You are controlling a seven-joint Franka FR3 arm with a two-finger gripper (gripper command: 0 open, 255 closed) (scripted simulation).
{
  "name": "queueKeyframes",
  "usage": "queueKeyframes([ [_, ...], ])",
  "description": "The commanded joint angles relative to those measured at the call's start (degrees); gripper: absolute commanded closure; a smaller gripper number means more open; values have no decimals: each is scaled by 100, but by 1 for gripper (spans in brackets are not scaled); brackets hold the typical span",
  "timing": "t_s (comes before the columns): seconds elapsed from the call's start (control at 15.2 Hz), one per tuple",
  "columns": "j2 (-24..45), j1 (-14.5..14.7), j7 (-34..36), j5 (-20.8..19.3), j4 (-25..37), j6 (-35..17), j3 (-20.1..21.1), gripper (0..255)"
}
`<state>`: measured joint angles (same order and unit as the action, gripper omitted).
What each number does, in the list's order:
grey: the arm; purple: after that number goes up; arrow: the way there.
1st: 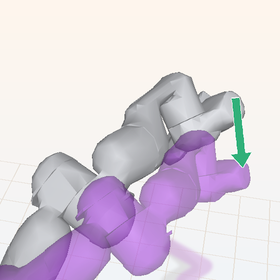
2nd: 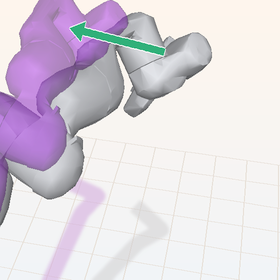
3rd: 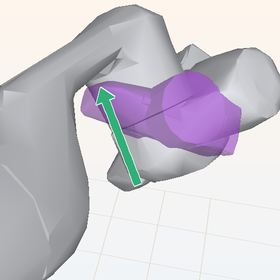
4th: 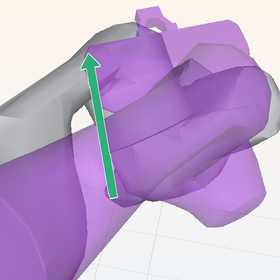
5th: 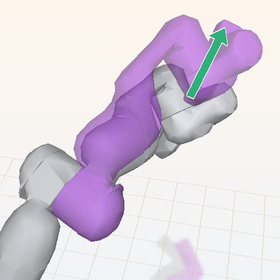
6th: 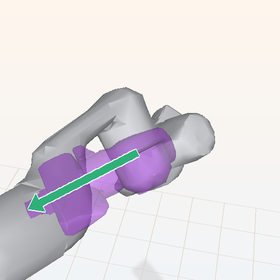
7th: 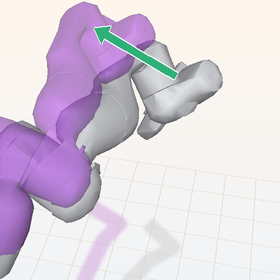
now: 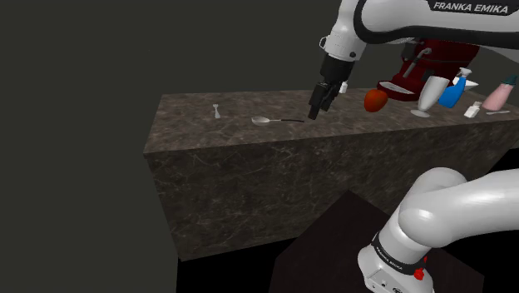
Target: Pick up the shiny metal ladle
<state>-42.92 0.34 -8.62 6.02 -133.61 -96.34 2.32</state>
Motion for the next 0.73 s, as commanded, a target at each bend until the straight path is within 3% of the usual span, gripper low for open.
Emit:
queueKeyframes([
  [0.0,0,0,0,0,0,0,0,0],
  [0.66,1389,90,-2335,-658,103,-1224,-981,0],
])
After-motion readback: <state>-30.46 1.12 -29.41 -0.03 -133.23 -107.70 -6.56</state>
